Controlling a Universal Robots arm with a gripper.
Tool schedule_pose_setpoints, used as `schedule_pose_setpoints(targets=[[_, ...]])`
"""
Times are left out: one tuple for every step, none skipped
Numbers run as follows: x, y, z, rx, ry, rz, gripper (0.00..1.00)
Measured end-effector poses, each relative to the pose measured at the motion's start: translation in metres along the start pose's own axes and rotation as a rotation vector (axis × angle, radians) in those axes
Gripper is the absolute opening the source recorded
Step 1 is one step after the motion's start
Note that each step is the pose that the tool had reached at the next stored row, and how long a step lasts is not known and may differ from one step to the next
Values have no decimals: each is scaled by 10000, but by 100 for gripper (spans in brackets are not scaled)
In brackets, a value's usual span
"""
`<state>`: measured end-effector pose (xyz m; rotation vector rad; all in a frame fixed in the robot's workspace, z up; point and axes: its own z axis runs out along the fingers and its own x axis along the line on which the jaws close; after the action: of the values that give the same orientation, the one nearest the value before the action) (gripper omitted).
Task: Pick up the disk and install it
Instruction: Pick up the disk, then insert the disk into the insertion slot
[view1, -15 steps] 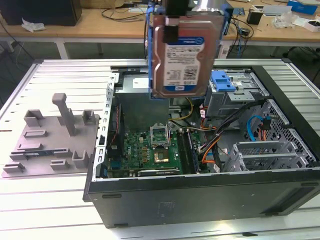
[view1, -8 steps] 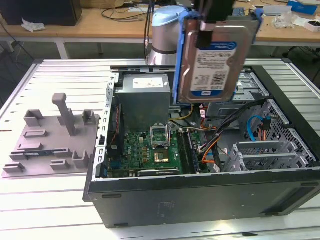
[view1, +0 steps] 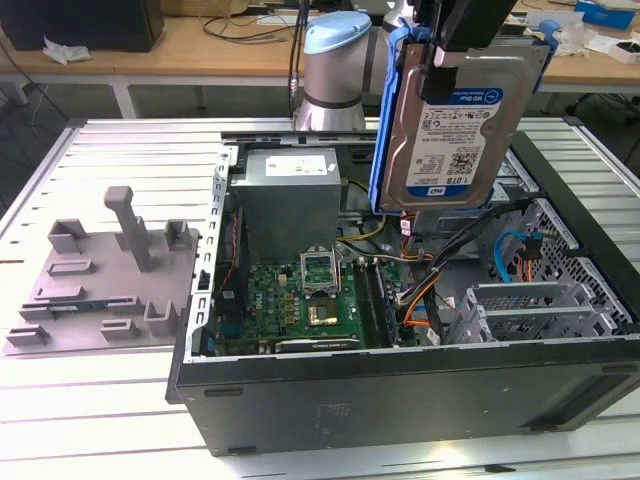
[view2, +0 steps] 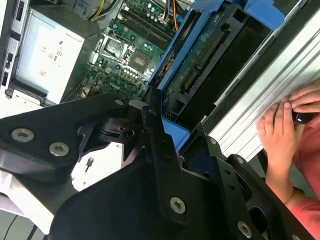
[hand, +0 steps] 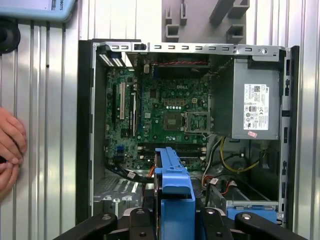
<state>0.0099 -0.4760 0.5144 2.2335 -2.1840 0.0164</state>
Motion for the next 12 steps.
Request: schedule_pose_setpoints(targets=[[0,-1,0,0,0,0,37],[0,-1,0,0,0,0,37],[0,-2,0,0,0,0,37],[0,-4,0,0,0,-1,37],[0,-6,0,0,0,0,37],[0,-7,0,0,0,0,37],[0,-8,0,0,0,0,37],[0,-9,0,1,0,0,37],[0,-10,0,0,0,0,37],[0,-11,0,1,0,0,37],[0,-13,0,0,0,0,37],[0,-13,0,0,0,-1,37]])
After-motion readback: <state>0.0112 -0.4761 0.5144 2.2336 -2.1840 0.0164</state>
